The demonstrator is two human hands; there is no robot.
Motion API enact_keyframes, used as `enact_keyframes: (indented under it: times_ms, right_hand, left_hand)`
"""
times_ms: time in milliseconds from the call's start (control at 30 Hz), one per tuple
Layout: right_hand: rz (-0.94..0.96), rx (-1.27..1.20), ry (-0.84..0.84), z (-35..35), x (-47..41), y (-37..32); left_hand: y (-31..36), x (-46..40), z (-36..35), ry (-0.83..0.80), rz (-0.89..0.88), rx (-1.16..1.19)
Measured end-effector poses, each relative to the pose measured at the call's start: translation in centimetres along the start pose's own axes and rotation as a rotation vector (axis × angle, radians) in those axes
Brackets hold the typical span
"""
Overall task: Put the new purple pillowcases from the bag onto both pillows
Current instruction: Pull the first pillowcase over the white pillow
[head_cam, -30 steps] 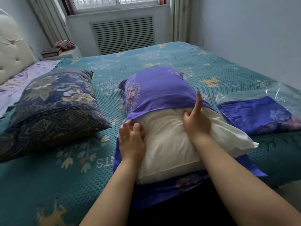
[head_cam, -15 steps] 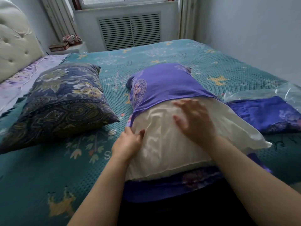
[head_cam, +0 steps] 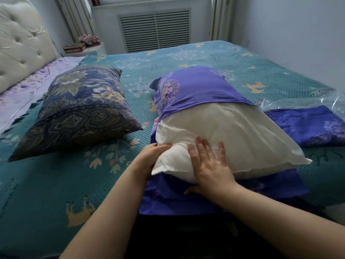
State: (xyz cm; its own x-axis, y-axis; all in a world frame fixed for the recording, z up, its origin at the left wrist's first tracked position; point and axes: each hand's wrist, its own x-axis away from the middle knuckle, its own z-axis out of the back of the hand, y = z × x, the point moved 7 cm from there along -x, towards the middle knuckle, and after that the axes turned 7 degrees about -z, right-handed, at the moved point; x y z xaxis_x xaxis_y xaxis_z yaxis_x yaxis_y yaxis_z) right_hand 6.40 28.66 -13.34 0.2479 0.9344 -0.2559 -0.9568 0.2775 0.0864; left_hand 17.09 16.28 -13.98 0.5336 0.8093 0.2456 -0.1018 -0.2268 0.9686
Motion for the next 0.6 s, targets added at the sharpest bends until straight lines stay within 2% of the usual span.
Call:
enact_keyframes:
  times_ms: [67,133,200,233,267,300,367,400,433,500,600]
  right_hand:
    - [-0.031,-0.038,0.04,0.0,-1.0,0.3]
    - [-0.068,-0.091,0.074,-0.2,-2.9,2.1]
    - [-0.189,-0.2,-0.011,-0.4,-5.0,5.0]
    - [-0.25,-0.301,-0.043,-0.3,-5.9,6.4]
    - [-0.305,-0.439,-0.077,-0.2,-6.7,7.7]
    - [-0.343,-0.558,-0.1,-0.2,-7.5,8.7]
    - [-0.375,-0.701,-0.082,0.3,-8.8,10.3]
    - [-0.388,-0.74,-0.068,0.4,-9.3,11.0]
    - [-0.402,-0.766,-0.063,0.4,-9.8,11.5]
    - [-0.42,-0.789,-0.067,0.6,-10.9,12.3]
    - [-0.385,-0.768,-0.066,1.8,-12.8,12.9]
  left_hand:
    - [0.6,0.2,-0.9,0.018,-0.053,0.064]
    - [1.2,0.4,-2.1,-0.027,-0.078,0.225]
    - [1.2,0.0,-2.6,-0.034,-0.075,0.358]
    - [0.9,-0.4,-2.5,0.0,-0.098,0.315]
    - [0.6,-0.8,-2.1,0.056,-0.15,0.117]
    - [0.1,-1.3,-1.8,0.076,-0.211,-0.21]
    - [-2.2,-1.6,-3.2,-0.112,-0.239,-0.951]
    - [-3.8,-1.7,-3.7,-0.214,-0.177,-1.231]
    - [-4.7,-1.7,-3.7,-0.248,-0.122,-1.408]
    - [-4.5,-2.0,-4.3,-0.198,-0.138,-1.622]
    - [-3.5,-3.2,-5.8,-0.085,-0.35,-1.902]
